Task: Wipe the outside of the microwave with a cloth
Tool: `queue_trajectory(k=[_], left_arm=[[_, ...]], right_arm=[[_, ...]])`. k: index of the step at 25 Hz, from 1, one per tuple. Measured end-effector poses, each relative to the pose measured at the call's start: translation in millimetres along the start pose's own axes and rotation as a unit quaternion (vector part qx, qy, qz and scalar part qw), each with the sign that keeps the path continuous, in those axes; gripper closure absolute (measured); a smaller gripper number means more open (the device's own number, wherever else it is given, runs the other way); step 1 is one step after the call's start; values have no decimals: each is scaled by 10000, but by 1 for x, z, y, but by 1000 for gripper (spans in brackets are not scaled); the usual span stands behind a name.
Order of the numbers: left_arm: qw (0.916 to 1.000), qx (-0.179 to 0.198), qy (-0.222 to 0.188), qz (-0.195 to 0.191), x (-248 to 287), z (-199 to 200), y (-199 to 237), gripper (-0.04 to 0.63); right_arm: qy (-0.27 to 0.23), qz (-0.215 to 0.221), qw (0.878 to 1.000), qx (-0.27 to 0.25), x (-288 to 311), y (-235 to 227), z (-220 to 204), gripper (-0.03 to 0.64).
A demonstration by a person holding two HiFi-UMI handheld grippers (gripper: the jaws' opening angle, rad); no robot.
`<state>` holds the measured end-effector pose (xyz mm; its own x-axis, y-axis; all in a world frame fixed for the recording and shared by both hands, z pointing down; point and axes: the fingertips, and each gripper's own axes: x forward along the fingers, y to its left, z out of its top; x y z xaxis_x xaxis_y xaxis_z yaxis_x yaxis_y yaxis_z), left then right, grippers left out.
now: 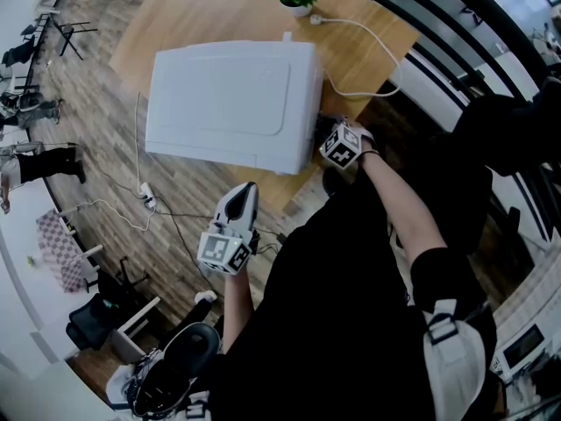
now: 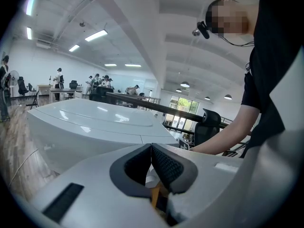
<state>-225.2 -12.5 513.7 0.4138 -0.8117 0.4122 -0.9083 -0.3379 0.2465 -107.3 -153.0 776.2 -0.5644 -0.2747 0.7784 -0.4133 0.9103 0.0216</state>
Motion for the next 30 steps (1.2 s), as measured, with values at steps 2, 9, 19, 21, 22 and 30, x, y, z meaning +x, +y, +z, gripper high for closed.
queue_trajectory(k=[2, 9, 19, 21, 22, 30], left_arm=[[10000, 11, -29, -18, -3, -1, -1, 592], [9999, 18, -104, -85, -13, -5, -5, 592], [9997, 54, -209, -153, -27, -7, -8, 592], [9996, 52, -239, -157, -30, -7, -8, 592], [9995, 52, -252, -160, -31, -8, -8, 592], [9991, 95, -347, -239, -34, -6, -10, 592]], right_arm=[[18, 28, 10000, -18, -2, 9, -2, 586], [47, 129, 9999, 44, -10, 44, -13, 586], [122, 216, 9997, 27, -19, 80, -21, 586], [146, 246, 9996, -6, -20, 86, -23, 586], [159, 256, 9995, -34, -21, 89, -24, 586], [261, 508, 9983, -70, -27, 122, -34, 586]])
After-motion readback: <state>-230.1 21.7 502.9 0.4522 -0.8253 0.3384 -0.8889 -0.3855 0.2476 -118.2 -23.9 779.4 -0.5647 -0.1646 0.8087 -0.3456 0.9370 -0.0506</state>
